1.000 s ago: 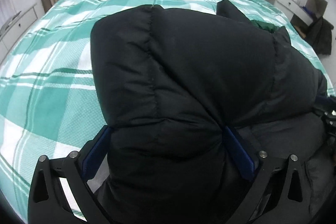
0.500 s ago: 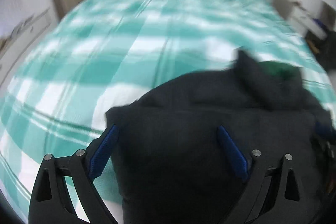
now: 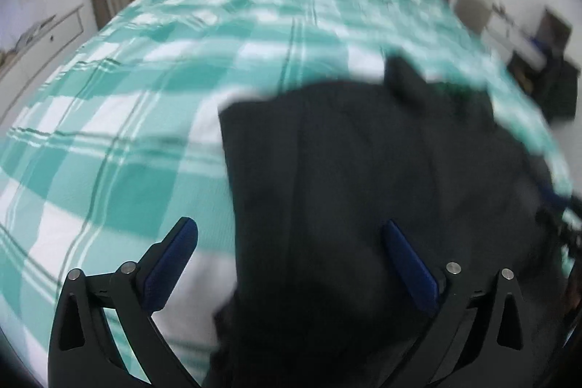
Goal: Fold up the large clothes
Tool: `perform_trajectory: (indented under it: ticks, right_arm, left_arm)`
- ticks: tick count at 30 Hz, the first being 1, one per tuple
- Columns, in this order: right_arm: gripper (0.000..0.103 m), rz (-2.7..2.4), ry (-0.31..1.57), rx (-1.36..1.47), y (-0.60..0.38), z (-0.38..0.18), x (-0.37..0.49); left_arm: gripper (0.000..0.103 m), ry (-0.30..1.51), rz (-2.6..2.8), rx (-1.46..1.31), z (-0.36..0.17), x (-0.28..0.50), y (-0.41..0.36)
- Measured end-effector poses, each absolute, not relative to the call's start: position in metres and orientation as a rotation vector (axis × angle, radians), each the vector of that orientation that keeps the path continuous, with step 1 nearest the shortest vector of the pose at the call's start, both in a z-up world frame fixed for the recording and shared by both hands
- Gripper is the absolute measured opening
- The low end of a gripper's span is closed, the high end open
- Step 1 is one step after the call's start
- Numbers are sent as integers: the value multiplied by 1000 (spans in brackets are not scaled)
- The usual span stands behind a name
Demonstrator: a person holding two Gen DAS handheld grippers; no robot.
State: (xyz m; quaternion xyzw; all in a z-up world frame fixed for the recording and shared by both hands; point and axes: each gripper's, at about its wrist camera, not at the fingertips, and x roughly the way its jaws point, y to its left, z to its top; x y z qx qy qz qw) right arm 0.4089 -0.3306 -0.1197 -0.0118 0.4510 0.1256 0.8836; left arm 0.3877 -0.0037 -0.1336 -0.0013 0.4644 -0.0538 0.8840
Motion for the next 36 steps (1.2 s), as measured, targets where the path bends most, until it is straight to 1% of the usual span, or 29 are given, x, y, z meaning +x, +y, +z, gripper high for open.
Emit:
perform_trajectory:
  ticks: [1,2,5,8,10,14,19,23,26,30,32,34,35,36]
  right_arm:
    - [76,237,993,-46,-328,-135,412]
    - [76,223,996,-55,-328,-139,410]
    - [76,197,954,-27,-328,-120,393]
    - [76,219,882,19,-341,-92,350]
    - [77,219,861,18,-352,-84,320]
    - [78,175,876,46,-397,-81,243]
    - [78,107,956,109,-446,-97,153]
    - [78,127,1072,269,-473,-132,85]
    - [78,148,1110,364,-473,-154,62]
    - [78,243,1107,434,-456,-174,58]
    - [78,250,1131,427,-449,-182,62]
    - [79,277,1141,419,-443,-182,65]
    - [77,294,1147,413,-440,-181,65]
    - [74,302,1158,398,-437,-180,66]
  left_arm:
    - [102,993,-103,31,-141,384,-7]
    - [102,1007,-95,42,-142,378,-8]
    - [101,962,-110,25,-123,343,0]
    - [101,914,-125,31,-103,293,18]
    - [101,912,-125,29,-100,264,33]
    - [101,977,-140,-23,-112,209,69]
    - [101,1099,-195,-94,-144,146,88]
    - [101,1178,-257,-120,-172,123,78]
    - [101,1208,-273,-109,-186,123,66]
    - [100,1204,-295,-71,-188,124,51]
    - [97,1210,-294,-73,-189,123,48]
    - [80,1224,-305,-90,-189,121,48]
    - [75,1234,-311,-100,-189,120,47]
    - [68,1245,-310,-104,-188,118,46]
